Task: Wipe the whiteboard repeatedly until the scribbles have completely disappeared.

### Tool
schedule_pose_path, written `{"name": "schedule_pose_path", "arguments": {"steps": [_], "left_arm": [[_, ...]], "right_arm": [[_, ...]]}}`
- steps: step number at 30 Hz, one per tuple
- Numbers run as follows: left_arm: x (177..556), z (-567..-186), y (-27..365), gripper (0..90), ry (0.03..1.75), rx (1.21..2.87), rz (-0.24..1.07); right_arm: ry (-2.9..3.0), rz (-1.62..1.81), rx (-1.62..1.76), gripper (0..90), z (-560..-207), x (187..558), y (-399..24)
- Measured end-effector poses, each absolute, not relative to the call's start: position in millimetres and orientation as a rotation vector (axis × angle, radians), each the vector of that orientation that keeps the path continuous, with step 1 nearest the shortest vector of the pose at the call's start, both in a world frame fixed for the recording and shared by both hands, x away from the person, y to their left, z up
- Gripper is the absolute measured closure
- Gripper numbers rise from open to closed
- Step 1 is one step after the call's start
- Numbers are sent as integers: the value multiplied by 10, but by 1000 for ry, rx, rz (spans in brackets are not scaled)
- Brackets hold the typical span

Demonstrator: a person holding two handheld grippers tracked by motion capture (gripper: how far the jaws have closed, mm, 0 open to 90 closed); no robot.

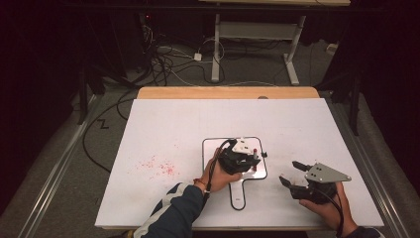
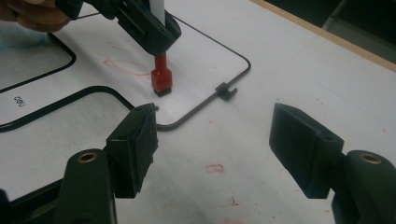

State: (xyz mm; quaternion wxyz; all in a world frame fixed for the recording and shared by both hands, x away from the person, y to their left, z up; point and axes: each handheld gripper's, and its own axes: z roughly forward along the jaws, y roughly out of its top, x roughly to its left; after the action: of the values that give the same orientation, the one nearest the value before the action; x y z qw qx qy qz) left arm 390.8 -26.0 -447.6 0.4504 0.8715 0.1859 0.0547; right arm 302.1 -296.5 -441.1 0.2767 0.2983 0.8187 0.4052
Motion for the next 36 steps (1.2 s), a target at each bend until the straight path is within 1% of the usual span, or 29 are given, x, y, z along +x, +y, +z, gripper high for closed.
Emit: {"name": "schedule_pose_path", "arguments": {"steps": [8,18,21,25,31,35,36], "left_arm": [[3874,-4472,41,788,480,2170,172],[3870,-4487,474,787,560,2160,227],[3837,-4479,551,787,561,2172,253],[3812,-4484,648,786,580,2168,255],[3767,-4493,714,787,600,2149,260],[3757,-4478,562,787,573,2130,243],[3730,-4486,464,787,609,2075,208]], "right_arm": [[2202,1083,798,331,-4414,3023,-2956],[2202,1076,804,329,-4418,3021,-2950],[2202,1073,799,329,-4418,3024,-2949],[2203,1069,802,329,-4420,3025,-2947],[2204,1067,801,329,-4419,3024,-2949],[2202,1069,799,329,-4416,3027,-2939],[2202,1070,802,329,-4417,3029,-2936]]}}
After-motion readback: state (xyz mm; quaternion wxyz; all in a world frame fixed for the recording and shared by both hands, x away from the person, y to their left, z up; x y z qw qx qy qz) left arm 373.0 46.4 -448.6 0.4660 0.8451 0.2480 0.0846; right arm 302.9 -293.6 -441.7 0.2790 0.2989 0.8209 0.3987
